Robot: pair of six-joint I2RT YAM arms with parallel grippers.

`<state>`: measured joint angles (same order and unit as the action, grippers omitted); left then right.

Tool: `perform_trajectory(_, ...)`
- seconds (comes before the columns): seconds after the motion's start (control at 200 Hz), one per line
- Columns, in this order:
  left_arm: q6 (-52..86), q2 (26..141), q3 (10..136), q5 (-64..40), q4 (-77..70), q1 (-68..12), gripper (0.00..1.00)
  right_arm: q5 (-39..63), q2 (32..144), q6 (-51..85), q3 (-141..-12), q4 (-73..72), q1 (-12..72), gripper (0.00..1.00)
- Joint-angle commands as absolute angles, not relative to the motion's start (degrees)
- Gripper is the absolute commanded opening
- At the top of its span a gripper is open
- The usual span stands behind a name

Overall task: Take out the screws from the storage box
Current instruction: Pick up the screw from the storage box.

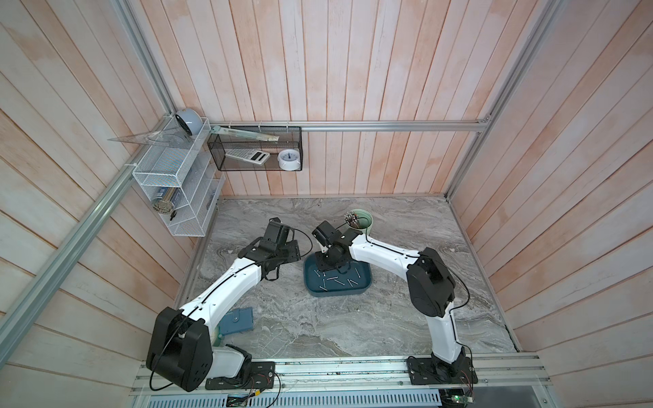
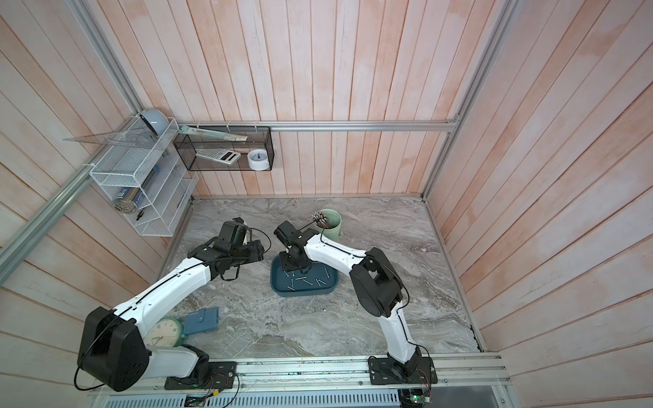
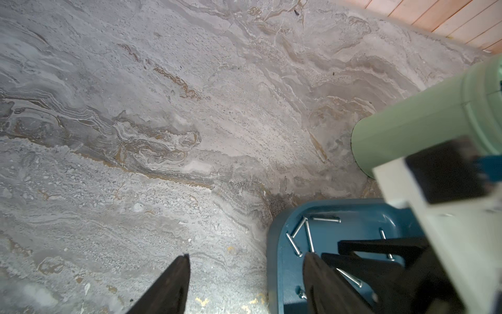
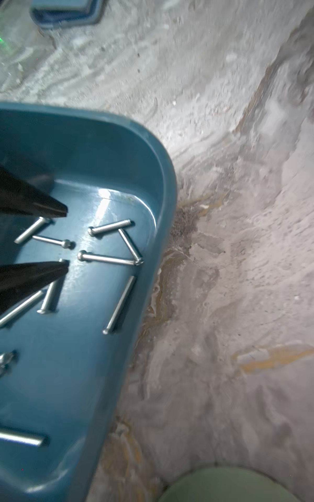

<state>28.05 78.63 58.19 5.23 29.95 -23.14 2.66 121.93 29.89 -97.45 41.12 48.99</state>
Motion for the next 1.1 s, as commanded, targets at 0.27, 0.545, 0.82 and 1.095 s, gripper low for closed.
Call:
perform_trajectory(0.27, 28.2, 77.4, 57.4, 4.7, 28.5, -22.2, 0.71, 0.8, 127.6, 30.1, -101.9, 45.9, 48.8, 0.3)
perform_trajectory(0.545, 28.8, 77.7, 57.3, 3.6, 28.4, -21.7, 0.71, -1.0, 131.6, 30.3, -104.7, 47.3, 48.8, 0.26)
perform_trajectory(0.82, 29.1, 77.7, 57.1, 3.4, 28.2, -21.6, 0.71, -9.4, 137.7, 31.4, -109.9, 56.1, 50.1, 0.18)
perform_trajectory(1.095, 29.2, 77.9, 57.1, 3.4, 28.0, -21.5, 0.71, -8.6, 137.6, 31.4, -109.9, 56.5, 50.3, 0.09)
